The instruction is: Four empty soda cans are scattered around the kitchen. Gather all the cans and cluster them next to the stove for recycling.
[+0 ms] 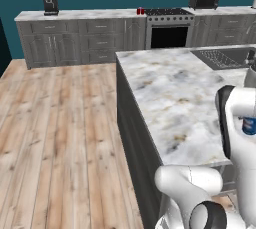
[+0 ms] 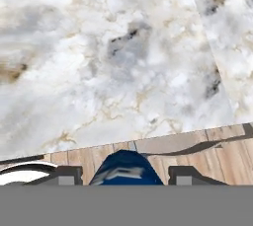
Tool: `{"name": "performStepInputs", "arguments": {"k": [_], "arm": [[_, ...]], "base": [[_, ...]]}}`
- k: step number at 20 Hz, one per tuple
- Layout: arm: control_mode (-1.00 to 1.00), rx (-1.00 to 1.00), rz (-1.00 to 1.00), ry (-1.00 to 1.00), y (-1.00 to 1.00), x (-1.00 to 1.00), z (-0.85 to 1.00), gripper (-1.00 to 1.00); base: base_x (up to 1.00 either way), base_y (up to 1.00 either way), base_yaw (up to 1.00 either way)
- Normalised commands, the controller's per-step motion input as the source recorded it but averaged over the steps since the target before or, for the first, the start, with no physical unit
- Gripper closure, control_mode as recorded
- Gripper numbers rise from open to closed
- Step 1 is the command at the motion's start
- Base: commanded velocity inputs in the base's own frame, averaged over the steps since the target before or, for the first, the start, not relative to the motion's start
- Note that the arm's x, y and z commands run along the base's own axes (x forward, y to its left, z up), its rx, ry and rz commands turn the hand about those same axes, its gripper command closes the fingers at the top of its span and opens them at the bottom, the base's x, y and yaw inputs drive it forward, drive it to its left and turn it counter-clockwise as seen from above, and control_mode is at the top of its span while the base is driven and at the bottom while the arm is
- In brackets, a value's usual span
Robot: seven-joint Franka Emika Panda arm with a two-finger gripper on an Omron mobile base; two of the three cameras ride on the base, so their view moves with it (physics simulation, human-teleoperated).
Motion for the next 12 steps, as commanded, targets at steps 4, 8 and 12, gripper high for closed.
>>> {"name": "performStepInputs", "arguments": {"k": [4, 8, 12], "arm": [[-1.00, 0.09, 0.25, 0.11, 0.31, -0.28, 0.22, 1.00], [-1.00, 0.03, 0.21, 0.23, 0.44, -0.10, 0.56, 1.00], [-1.00, 0.03, 0.20, 0.30, 0.47, -0.05, 0.68, 1.00]], "base": [[0.00, 0.00, 0.00], [0.00, 0.00, 0.00], [0.00, 0.00, 0.00]]}}
